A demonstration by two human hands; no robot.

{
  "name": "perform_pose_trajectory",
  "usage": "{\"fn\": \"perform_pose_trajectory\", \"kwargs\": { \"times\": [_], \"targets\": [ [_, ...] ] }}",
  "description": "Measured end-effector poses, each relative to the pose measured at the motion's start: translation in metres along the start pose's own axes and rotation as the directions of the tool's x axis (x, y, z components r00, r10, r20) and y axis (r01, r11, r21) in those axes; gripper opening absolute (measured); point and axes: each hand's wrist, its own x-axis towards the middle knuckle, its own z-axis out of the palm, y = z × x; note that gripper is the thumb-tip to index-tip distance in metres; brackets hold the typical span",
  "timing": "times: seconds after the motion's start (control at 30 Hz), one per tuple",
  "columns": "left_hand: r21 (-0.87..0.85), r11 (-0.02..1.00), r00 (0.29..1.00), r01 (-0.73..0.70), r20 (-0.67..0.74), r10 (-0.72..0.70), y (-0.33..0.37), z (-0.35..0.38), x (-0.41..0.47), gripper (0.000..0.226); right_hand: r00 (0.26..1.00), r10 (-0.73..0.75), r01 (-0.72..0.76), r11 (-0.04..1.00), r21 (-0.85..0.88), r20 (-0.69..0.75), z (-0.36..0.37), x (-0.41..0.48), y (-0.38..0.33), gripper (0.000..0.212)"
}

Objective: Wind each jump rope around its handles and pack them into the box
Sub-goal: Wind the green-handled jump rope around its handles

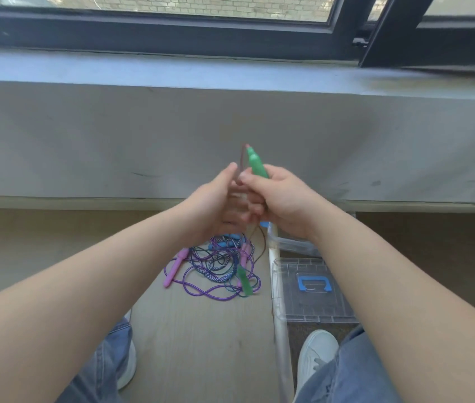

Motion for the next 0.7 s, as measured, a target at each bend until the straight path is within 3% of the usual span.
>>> {"fn": "perform_pose_trajectory", "kwargs": {
  "times": [0.07, 0.13, 0.23, 0.3, 0.4, 0.5, 0.6, 0.7],
  "targets": [
    [0.165, 0.984, 0.985, 0.07, 0.147, -0.095, -0.009, 0.002, -0.002, 0.077, 0.995, -0.023, 0.033, 0.993, 0.111, -0.092, -0.004, 0.002, -0.006, 0.015],
    [0.259, 0.962, 0.966, 0.083, 0.214, -0.141, -0.015, 0.007, -0.004, 0.078, 0.986, -0.026, 0.056, 0.982, 0.181, -0.166, -0.009, 0.004, -0.01, 0.014],
    [0.394, 0.919, 0.973, -0.022, 0.221, -0.072, -0.018, 0.01, -0.01, 0.045, 0.96, -0.049, 0.09, 0.986, 0.138, -0.276, -0.015, 0.007, -0.012, 0.015],
    [0.353, 0.933, 0.976, -0.072, 0.217, -0.007, -0.018, 0.012, -0.011, 0.027, 0.954, -0.016, 0.042, 0.996, 0.081, -0.3, -0.019, 0.009, -0.009, 0.019],
    [0.146, 0.982, 0.988, -0.118, 0.119, 0.101, -0.007, 0.014, -0.013, 0.021, 0.966, 0.141, -0.143, 0.99, 0.008, -0.215, -0.022, 0.01, -0.003, 0.03],
    [-0.008, 0.975, 0.969, -0.223, -0.112, 0.221, 0.009, 0.009, -0.007, 0.018, 0.962, 0.272, -0.274, 0.959, -0.078, -0.036, -0.02, 0.006, 0.001, 0.035],
    [-0.17, 0.947, 0.929, -0.274, -0.301, 0.215, 0.021, 0.001, -0.001, 0.014, 0.931, 0.332, -0.313, 0.94, -0.138, 0.15, -0.014, -0.004, 0.001, 0.03],
    [-0.187, 0.938, 0.901, -0.29, -0.384, 0.202, 0.023, -0.002, 0.0, 0.017, 0.903, 0.358, -0.324, 0.931, -0.169, 0.237, -0.009, -0.01, -0.002, 0.033]
  ]
}}
